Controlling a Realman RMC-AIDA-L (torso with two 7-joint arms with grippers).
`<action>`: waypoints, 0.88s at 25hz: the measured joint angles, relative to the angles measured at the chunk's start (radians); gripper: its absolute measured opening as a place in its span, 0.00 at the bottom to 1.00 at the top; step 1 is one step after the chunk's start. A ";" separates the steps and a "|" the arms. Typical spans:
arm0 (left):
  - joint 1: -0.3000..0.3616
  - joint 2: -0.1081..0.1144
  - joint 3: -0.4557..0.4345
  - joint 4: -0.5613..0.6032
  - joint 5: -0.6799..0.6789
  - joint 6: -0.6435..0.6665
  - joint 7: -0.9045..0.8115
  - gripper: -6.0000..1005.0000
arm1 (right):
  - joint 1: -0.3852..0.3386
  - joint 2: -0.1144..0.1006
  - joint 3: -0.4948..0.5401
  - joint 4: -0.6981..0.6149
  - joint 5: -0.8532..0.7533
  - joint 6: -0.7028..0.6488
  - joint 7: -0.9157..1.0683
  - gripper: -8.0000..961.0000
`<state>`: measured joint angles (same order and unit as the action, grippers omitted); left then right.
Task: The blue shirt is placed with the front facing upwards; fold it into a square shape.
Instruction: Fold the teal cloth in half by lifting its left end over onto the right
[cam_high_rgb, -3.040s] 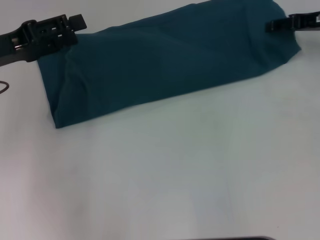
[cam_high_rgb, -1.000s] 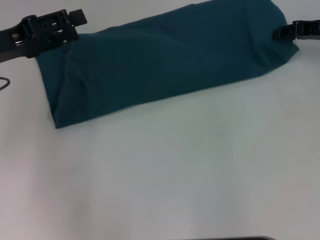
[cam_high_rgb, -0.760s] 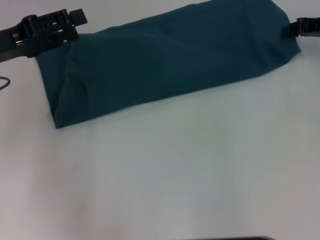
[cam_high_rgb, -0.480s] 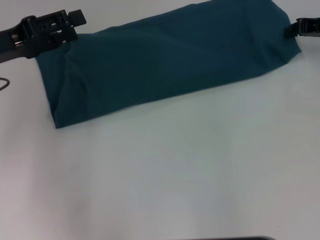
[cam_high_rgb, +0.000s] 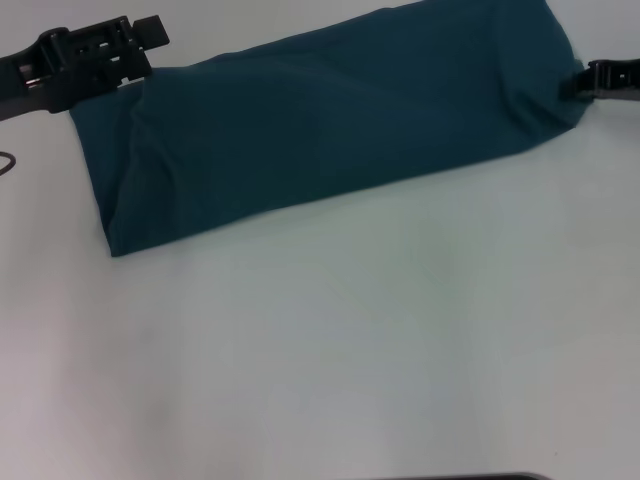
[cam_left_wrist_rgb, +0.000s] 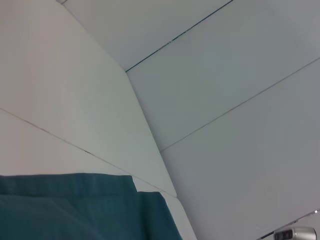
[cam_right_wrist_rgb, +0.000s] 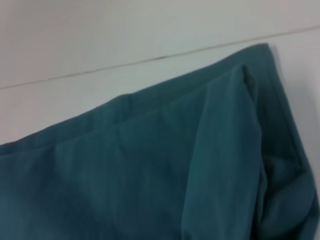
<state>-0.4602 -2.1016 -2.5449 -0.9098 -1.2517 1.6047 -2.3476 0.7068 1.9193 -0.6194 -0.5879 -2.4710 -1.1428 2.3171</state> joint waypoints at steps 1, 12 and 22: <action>0.000 0.000 0.000 0.000 0.000 0.000 0.000 0.70 | -0.004 -0.001 0.001 -0.004 0.000 -0.014 0.002 0.08; 0.000 0.001 0.000 0.000 0.000 0.008 0.001 0.70 | -0.059 -0.008 0.048 -0.149 0.010 -0.110 0.029 0.08; 0.004 -0.002 0.000 -0.001 0.000 0.009 0.000 0.70 | -0.045 -0.016 -0.047 -0.143 0.003 -0.094 0.014 0.20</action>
<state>-0.4562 -2.1036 -2.5448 -0.9107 -1.2517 1.6140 -2.3472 0.6620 1.9029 -0.6665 -0.7313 -2.4679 -1.2366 2.3309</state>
